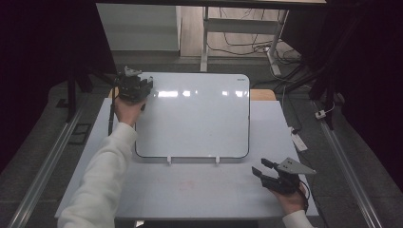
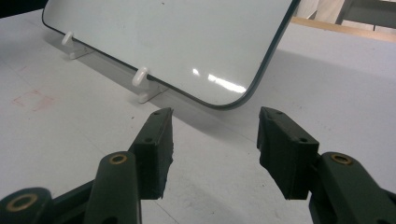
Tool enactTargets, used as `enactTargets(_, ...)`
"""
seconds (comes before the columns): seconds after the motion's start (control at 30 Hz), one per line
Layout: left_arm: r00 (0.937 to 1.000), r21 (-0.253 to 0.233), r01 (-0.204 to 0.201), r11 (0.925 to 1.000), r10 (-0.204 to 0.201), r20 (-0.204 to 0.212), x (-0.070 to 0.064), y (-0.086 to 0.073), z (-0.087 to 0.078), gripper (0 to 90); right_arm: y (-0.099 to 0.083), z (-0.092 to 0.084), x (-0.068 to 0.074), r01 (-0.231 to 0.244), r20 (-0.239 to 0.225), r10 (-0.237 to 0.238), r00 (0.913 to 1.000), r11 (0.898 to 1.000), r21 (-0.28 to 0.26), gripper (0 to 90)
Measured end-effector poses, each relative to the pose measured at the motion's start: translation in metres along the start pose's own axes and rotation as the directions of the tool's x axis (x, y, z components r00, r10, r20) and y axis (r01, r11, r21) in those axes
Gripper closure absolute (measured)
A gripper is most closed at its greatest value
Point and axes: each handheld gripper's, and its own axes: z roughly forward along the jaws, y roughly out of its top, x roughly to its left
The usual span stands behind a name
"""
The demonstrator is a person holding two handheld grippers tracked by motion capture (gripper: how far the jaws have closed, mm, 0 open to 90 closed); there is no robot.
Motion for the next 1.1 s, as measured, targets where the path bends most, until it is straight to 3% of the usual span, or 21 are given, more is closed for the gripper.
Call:
enactTargets(0.17, 0.9997, -0.031, -0.016, 0.9994, 0.017, 0.020, 0.000, 0.001, -0.011, 57.5, 0.000, 0.000, 0.000, 0.002, -0.002, -0.002, 1.0000, 1.000, 0.001, 45.3)
enactTargets(0.27, 0.9966, -0.025, -0.041, 0.9989, 0.043, 0.071, 0.001, -0.001, -0.021, 51.6, -0.001, 0.001, -0.001, 0.000, -0.005, 0.000, 1.0000, 1.000, 0.006, 45.3)
enactTargets(0.33, 0.9919, -0.026, -0.077, 0.9967, 0.079, 0.099, -0.001, -0.005, -0.030, 47.8, -0.001, 0.001, -0.001, 0.012, -0.003, -0.012, 0.9999, 1.000, 0.012, 45.1)
enactTargets(0.5, 0.9777, -0.038, -0.098, 0.9944, 0.104, 0.183, -0.003, -0.020, -0.053, 42.0, 0.000, 0.003, 0.001, 0.034, -0.006, -0.034, 0.9994, 0.999, 0.017, 45.1)
enactTargets(0.6, 0.9646, -0.036, -0.129, 0.9910, 0.134, 0.227, -0.008, -0.031, -0.066, 39.0, -0.001, 0.004, 0.000, 0.033, -0.007, -0.033, 0.9994, 0.999, 0.024, 45.1)
enactTargets(0.77, 0.9491, -0.023, -0.165, 0.9860, 0.165, 0.268, -0.017, -0.056, -0.085, 35.3, -0.002, 0.004, -0.002, 0.037, -0.001, -0.037, 0.9993, 0.999, 0.029, 45.0)
enactTargets(0.9, 0.9450, 0.011, -0.176, 0.9844, 0.165, 0.282, -0.020, -0.085, -0.093, 32.0, -0.003, 0.004, -0.003, 0.049, 0.005, -0.049, 0.9988, 0.998, 0.041, 44.9)
enactTargets(1.1, 0.9372, 0.075, -0.163, 0.9837, 0.131, 0.323, -0.021, -0.135, -0.106, 28.3, -0.003, 0.003, -0.005, 0.067, 0.009, -0.068, 0.9977, 0.997, 0.048, 44.8)
